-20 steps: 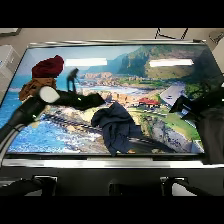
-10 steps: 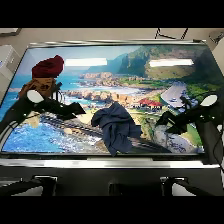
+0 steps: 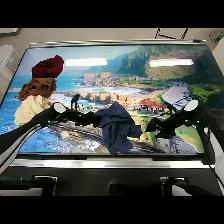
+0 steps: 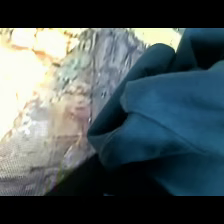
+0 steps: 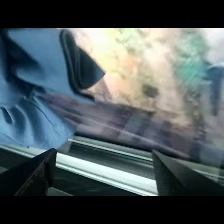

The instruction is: Fold the clothes and pants, and hang the long-sleeved shirts on hangers.

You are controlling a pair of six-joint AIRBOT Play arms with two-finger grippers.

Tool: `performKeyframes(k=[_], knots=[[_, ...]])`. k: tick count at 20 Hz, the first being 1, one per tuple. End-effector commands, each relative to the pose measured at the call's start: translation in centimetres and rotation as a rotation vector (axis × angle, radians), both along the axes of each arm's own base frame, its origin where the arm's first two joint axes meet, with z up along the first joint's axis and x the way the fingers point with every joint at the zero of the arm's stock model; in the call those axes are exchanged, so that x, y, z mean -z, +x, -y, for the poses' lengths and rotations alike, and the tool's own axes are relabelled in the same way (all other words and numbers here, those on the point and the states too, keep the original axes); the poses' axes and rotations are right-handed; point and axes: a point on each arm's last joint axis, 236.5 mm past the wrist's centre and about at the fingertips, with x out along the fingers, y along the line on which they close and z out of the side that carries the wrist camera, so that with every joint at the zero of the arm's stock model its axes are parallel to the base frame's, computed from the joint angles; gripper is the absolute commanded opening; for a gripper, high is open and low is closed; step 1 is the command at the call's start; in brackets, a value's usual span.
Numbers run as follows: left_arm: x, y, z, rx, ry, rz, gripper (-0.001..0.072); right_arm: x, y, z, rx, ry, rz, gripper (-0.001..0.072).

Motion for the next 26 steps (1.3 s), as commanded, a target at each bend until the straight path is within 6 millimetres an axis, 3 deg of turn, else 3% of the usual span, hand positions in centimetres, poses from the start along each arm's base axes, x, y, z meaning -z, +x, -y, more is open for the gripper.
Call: performKeyframes(k=[1, 5, 8, 12, 13, 15, 17, 19, 21, 23, 24, 26], knots=[[0.2, 0.6, 0.6, 0.005, 0.004, 0.040, 0.0031, 1.3, -2.3, -2.4, -0.050, 0.008, -0.049, 0.0692], [-1.3, 0.7, 0.7, 0.018, -0.007, 0.071, 0.0031, 3.3, -4.6, -7.7, -0.058, 0.078, -0.054, 0.0692], [-2.3, 0.6, 0.8, 0.033, -0.014, 0.091, 0.0030, 3.4, -4.3, -11.2, -0.039, 0.123, -0.002, 0.0691], [-3.7, 0.7, 0.9, 0.033, -0.024, 0.120, 0.0030, 3.8, -3.3, -13.8, 0.020, 0.105, 0.054, 0.0682], [-4.0, 0.7, 0.9, 0.034, -0.027, 0.126, 0.0030, 3.9, -3.3, -14.2, 0.028, 0.102, 0.058, 0.0631], [-4.7, 0.8, 1.0, 0.035, -0.032, 0.142, 0.0030, 3.7, -3.2, -14.5, 0.039, 0.111, 0.055, 0.0409], [-5.5, 0.9, 0.9, 0.036, -0.035, 0.162, 0.0030, 3.6, -3.4, -14.5, 0.034, 0.113, 0.047, 0.0038], [-6.8, 1.2, 0.4, 0.035, -0.030, 0.200, 0.0029, 3.3, -3.3, -14.4, -0.006, 0.110, 0.065, 0.0032], [-9.4, 2.1, -1.3, 0.031, -0.005, 0.281, 0.0029, 2.1, -2.0, -13.6, -0.101, 0.061, 0.134, 0.0032], [-14.1, 3.5, -4.1, 0.035, 0.047, 0.409, 0.0028, -1.3, 1.4, -12.4, -0.187, -0.026, 0.272, 0.0031], [-17.3, 4.2, -5.7, 0.028, 0.080, 0.494, 0.0028, -4.2, 4.2, -11.3, -0.209, -0.096, 0.375, 0.0032], [-26.6, 5.4, -9.5, -0.036, 0.133, 0.721, 0.0029, -12.1, 10.1, -7.9, -0.183, -0.278, 0.623, 0.0033]])
